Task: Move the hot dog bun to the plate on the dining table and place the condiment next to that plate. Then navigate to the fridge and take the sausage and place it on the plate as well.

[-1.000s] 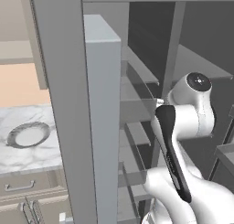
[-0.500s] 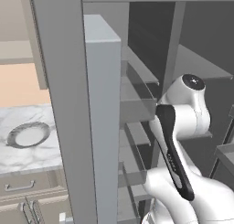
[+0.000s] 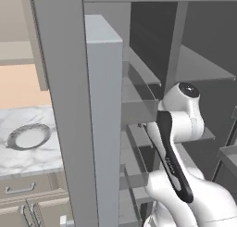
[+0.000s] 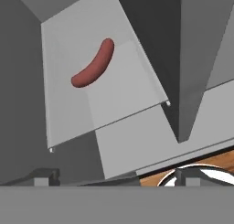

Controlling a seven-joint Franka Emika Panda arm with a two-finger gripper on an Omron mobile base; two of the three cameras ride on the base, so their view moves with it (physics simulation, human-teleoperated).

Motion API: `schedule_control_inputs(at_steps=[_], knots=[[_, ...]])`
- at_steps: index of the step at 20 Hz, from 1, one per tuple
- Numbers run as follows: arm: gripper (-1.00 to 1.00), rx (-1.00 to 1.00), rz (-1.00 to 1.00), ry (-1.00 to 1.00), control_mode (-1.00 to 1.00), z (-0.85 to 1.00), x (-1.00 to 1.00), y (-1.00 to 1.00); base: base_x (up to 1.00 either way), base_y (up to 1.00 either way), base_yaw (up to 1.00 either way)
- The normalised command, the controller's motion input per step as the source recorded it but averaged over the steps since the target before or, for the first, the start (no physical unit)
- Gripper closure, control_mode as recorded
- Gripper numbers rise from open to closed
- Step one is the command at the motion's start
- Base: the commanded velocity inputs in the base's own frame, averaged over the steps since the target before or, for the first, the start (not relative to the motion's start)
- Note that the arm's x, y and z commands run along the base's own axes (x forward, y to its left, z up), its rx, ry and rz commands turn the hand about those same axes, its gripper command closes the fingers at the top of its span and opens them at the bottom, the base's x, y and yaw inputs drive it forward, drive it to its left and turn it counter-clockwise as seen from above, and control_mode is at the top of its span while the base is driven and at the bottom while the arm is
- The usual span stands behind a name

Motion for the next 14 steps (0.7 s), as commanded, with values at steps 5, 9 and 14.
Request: schedule_control_inputs(at_steps=[5,9,14], knots=[[-1.0,0.03,-0.06,0.0,-1.0,-0.23,0.27,0.26,0.0,0.0,0.0],[-1.0,0.02,-0.1,0.0,-1.0,-0.12,0.31,0.06,0.0,0.0,0.0],[-1.0,0.02,-0.05,0.03,-1.0,-0.09,0.37,0.0,0.0,0.0,0.0]])
